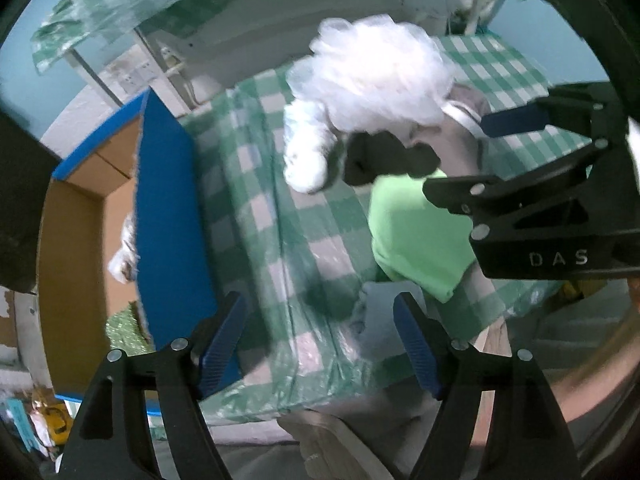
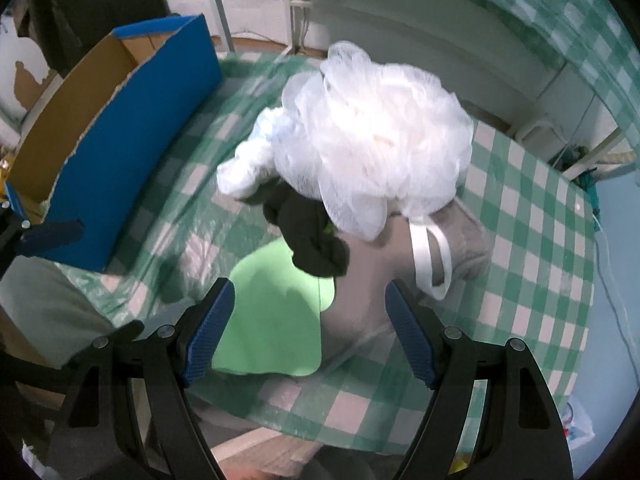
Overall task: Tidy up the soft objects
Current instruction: 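Move the left tool back to the pile and grasp the grey cloth, then lift the grey cloth with the left tool while the right tool reaches for the green felt sheet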
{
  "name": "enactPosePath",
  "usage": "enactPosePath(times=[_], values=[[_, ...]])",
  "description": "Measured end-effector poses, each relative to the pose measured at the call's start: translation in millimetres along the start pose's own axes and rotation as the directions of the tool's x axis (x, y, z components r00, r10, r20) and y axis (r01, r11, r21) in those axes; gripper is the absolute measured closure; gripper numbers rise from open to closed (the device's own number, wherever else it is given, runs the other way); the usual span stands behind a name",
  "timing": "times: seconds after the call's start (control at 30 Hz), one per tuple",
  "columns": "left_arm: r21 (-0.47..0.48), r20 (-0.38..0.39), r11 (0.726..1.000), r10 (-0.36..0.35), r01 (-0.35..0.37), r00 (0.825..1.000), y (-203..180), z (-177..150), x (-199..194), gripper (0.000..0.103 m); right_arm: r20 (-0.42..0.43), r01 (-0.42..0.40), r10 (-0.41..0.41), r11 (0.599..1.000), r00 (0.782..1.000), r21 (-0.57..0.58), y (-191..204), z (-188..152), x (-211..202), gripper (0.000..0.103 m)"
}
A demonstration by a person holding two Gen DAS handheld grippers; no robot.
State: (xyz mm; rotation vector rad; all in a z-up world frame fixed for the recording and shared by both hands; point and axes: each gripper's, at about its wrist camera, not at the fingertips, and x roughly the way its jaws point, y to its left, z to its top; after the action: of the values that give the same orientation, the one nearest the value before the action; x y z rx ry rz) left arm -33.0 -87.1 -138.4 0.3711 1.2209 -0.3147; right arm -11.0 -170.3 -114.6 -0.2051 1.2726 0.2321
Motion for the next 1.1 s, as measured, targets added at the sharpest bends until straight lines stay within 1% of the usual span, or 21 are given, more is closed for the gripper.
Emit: enactPosePath(times=[0.17,0.27,0.37,0.53,0.67,0.73,0.8,0.87,0.93,0.97,1.0,1.03,1.1], values=[[-0.027,-0.04,0.998,-0.052,0.051,0.998,-3,-2,12,0.024,-0.016,0.01,-0.01,1.0,1.0,0.004,-3,-5,4,0.025],[-0.051,-0.07,0.993,-0.106,0.102,0.992,-4,-4,20,0.024,-0.022,0.013,-0.013,1.0,1.0,0.005,-5,-7,6,0.025],[-0.076,-0.077,0.989,-0.134,0.128,0.988,-6,-5,25,0.024,-0.022,0.01,-0.01,1.0,1.0,0.011,-6,-7,7,0.025],[-0.048,-0.095,0.992,-0.122,0.118,0.988,-15,-4,34,0.024,-0.031,0.01,-0.009,1.0,0.999,0.013,-8,-9,10,0.025],[-0.037,-0.109,0.991,-0.135,0.131,0.985,-20,-3,41,0.026,-0.035,0.009,-0.009,1.0,0.999,0.018,-9,-10,12,0.025],[-0.033,-0.125,0.99,-0.14,0.137,0.982,-20,-3,45,0.03,-0.036,0.009,-0.008,1.0,0.999,0.021,-9,-10,13,0.025],[-0.044,-0.145,0.988,-0.155,0.15,0.977,-20,-3,50,0.039,-0.036,0.009,-0.008,1.0,0.999,0.023,-10,-10,13,0.025],[-0.05,-0.148,0.986,-0.164,0.158,0.975,-20,-4,52,0.044,-0.035,0.008,-0.007,1.0,0.999,0.026,-10,-9,13,0.025],[-0.045,-0.146,0.985,-0.17,0.165,0.975,-20,-5,54,0.058,-0.035,0.006,-0.005,1.0,0.999,0.026,-10,-9,13,0.025],[-0.042,-0.146,0.985,-0.17,0.165,0.975,-20,-5,54,0.06,-0.035,0.005,-0.004,1.0,0.999,0.025,-10,-9,13,0.025],[-0.039,-0.139,0.986,-0.165,0.161,0.977,-20,-5,53,0.067,-0.036,0.004,-0.003,1.0,0.999,0.024,-9,-9,14,0.025],[-0.035,-0.133,0.987,-0.161,0.157,0.978,-20,-5,52,0.071,-0.036,0.004,-0.003,1.0,0.999,0.022,-9,-9,14,0.025],[-0.029,-0.127,0.988,-0.153,0.15,0.98,-18,-5,50,0.073,-0.039,0.002,-0.002,1.0,0.999,0.018,-7,-9,16,0.025]])
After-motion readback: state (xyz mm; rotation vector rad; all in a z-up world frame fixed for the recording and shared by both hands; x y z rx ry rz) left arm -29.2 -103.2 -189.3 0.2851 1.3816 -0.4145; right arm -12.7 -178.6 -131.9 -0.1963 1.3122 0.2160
